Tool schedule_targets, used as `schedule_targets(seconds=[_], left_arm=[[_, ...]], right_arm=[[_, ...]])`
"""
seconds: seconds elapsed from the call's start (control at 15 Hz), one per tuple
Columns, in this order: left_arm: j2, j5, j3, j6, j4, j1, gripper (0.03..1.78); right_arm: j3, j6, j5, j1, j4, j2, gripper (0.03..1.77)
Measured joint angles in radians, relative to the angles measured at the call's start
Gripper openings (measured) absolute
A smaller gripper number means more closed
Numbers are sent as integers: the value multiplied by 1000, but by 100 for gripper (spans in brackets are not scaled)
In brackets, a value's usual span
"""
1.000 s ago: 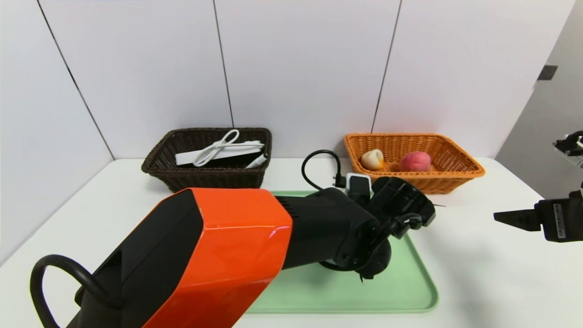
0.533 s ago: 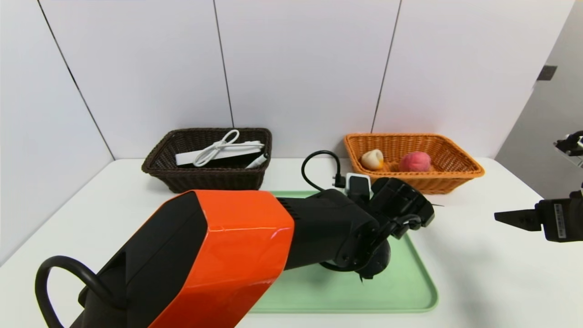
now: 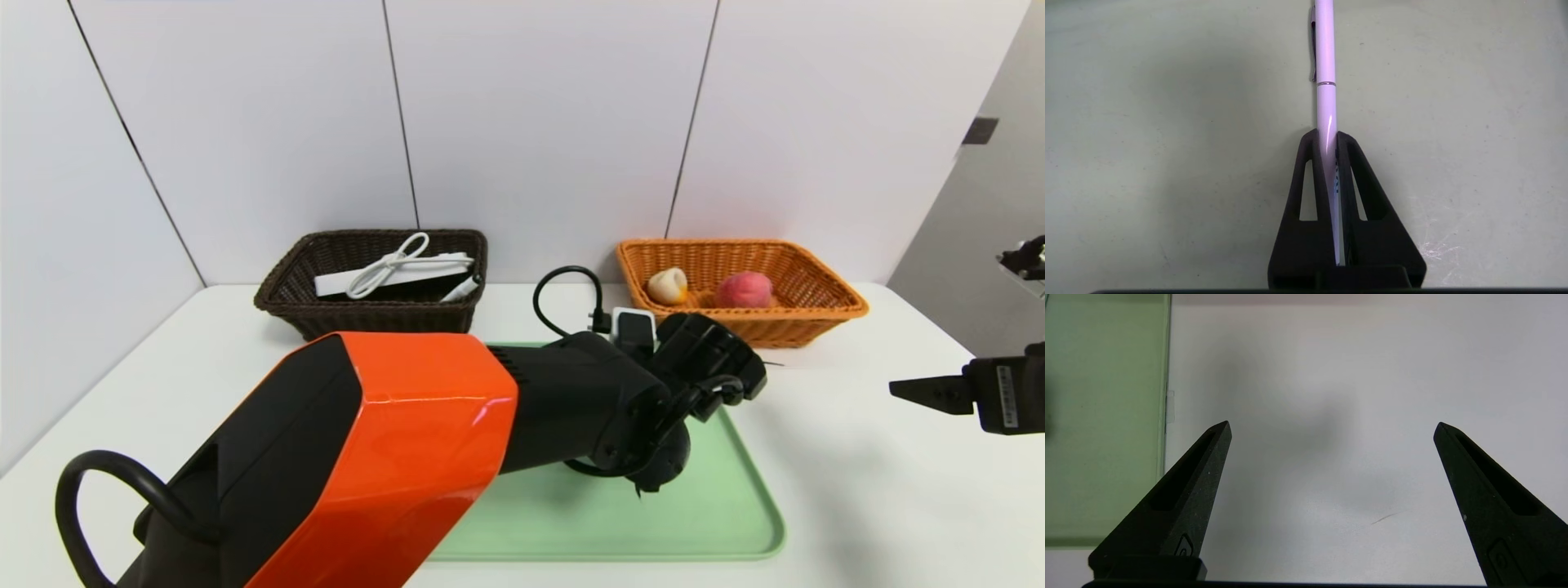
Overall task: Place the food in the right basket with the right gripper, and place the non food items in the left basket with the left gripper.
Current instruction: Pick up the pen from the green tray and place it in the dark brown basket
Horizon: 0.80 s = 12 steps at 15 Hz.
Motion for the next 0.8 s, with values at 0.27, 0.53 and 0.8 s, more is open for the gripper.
schedule_targets(seconds=[0.27, 0.53, 0.8], left_arm=[[-30, -4, 1, 1, 29, 2, 13], [-63, -2, -1, 1, 39, 1, 13], [-111, -2, -1, 5, 59, 2, 13]], right_arm=[[3, 1, 0, -3, 0, -1, 171], [5, 1, 0, -5, 0, -1, 171], [6, 2, 0, -18, -1, -1, 171]])
